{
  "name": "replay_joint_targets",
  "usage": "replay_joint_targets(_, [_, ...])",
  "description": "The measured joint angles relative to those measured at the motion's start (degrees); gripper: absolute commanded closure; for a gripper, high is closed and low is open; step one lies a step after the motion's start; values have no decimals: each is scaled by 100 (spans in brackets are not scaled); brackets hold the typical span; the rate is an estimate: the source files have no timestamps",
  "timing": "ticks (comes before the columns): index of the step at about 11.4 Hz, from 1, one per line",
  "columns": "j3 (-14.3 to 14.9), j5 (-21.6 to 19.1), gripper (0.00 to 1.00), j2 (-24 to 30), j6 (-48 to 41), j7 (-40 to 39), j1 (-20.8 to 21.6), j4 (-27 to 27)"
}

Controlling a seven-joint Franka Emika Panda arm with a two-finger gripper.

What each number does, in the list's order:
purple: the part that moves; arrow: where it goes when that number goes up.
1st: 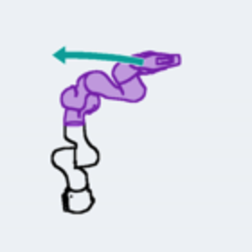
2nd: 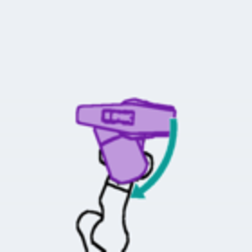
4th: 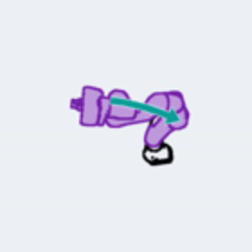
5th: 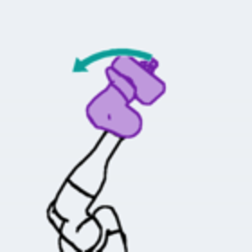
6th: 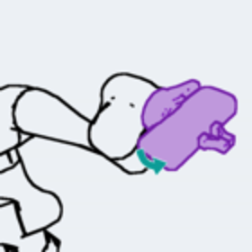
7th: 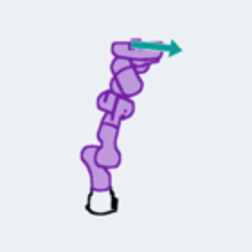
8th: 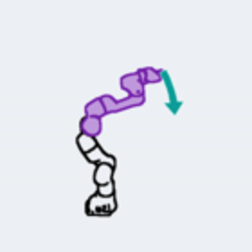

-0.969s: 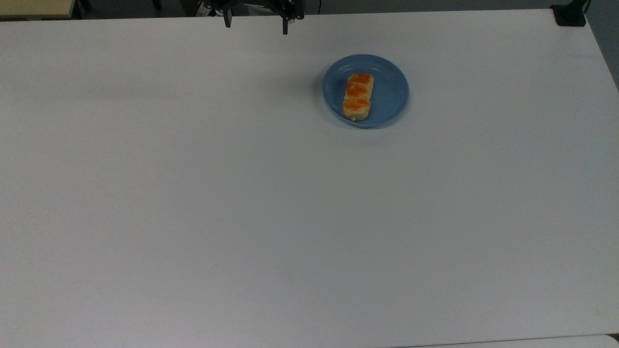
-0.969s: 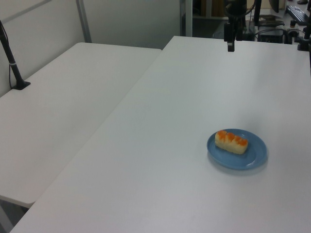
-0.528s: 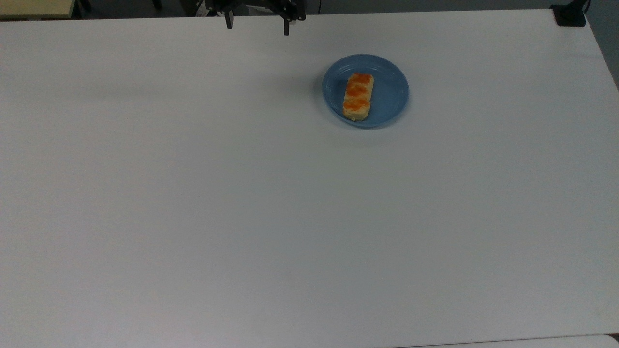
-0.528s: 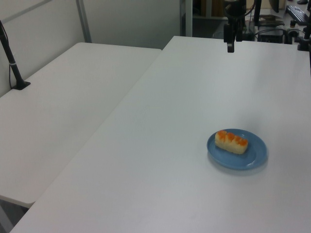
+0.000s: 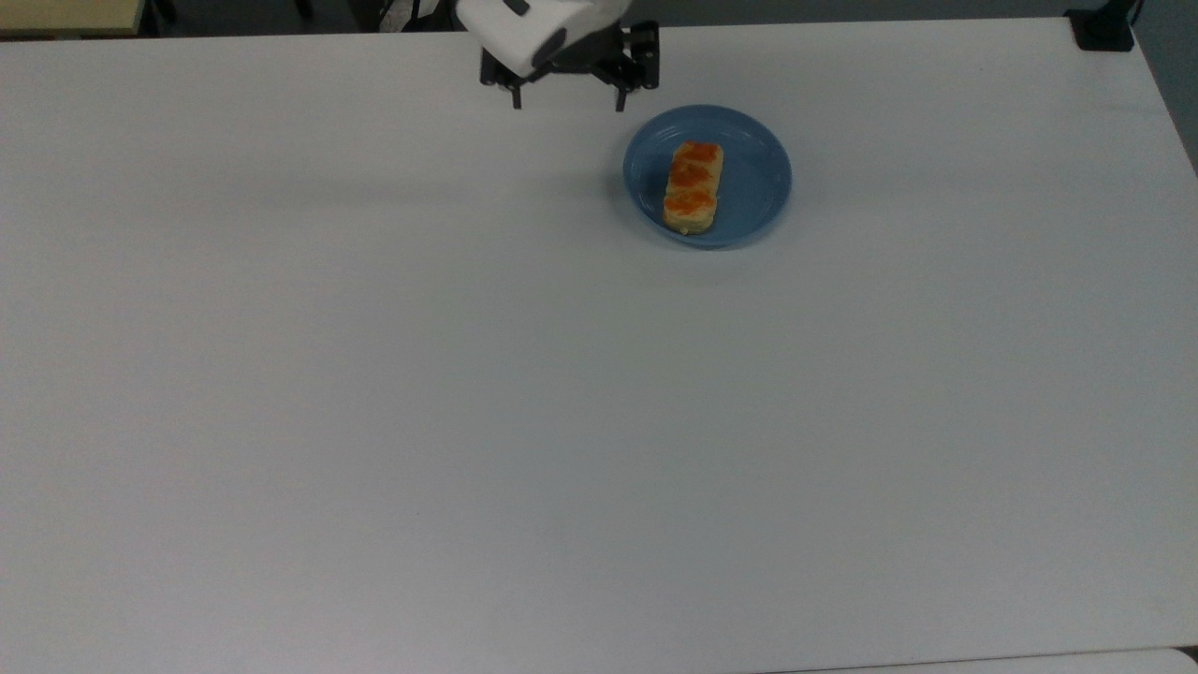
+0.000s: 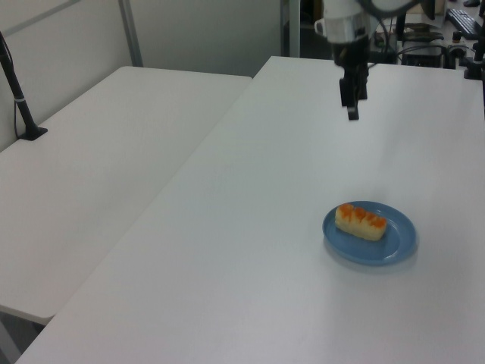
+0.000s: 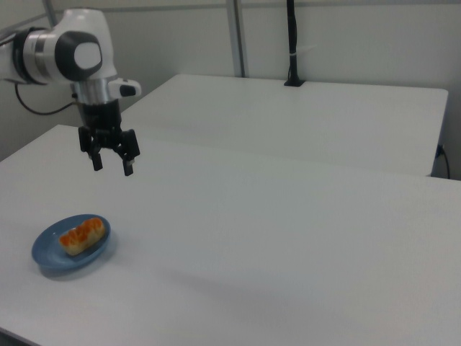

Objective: Put the bread on the table
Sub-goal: 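Move the open gripper over the bread roll on the blue plate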

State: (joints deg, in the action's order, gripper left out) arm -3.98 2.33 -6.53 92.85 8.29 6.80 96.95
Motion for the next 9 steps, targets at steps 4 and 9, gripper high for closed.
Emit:
replay_joint_targets(4, [-733, -9, 0, 154, 1834, 1094, 109, 1435])
replay_joint_targets(9, [-1220, -9, 0, 130, 2503, 2090, 190, 2211])
